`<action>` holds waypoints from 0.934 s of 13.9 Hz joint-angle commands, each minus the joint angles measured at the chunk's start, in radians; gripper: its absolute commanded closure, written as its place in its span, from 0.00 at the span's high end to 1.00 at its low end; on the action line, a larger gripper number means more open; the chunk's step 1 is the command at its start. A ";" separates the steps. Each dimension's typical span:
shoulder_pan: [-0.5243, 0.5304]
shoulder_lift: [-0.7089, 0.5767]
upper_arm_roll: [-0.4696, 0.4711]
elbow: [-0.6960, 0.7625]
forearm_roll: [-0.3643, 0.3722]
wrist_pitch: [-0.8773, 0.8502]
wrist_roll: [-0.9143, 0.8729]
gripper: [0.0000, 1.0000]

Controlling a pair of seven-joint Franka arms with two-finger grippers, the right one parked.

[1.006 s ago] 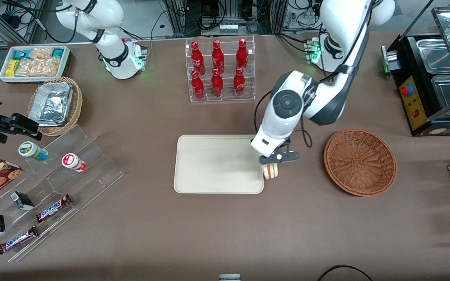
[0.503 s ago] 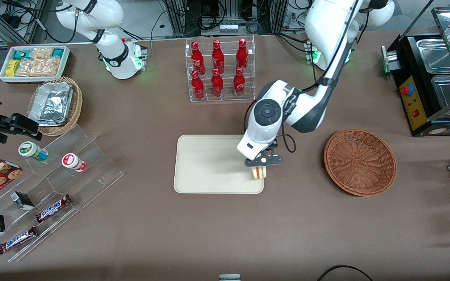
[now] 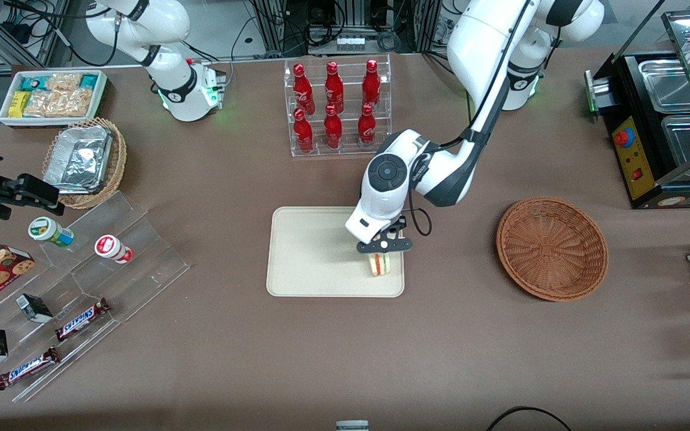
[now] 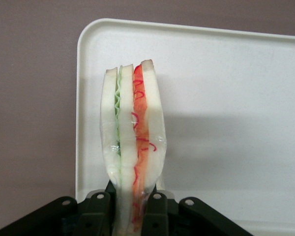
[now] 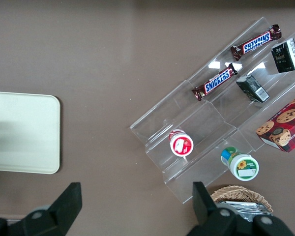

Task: Place sandwich from basket to tray
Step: 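Lower the sandwich onto the tray and open the left gripper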

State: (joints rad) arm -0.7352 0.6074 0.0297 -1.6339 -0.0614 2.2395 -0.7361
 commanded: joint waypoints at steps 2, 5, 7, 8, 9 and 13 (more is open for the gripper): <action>-0.032 0.034 0.016 0.025 0.009 0.023 -0.006 0.24; -0.044 0.045 0.016 0.020 0.029 0.016 0.001 0.24; -0.056 0.045 0.016 0.000 0.038 0.012 0.015 0.22; -0.059 0.046 0.016 -0.003 0.040 0.014 0.020 0.22; -0.061 0.046 0.016 -0.006 0.040 0.012 0.026 0.22; -0.061 0.045 0.016 -0.014 0.040 0.011 0.055 0.22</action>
State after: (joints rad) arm -0.7796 0.6515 0.0317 -1.6381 -0.0285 2.2539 -0.6932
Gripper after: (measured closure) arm 0.775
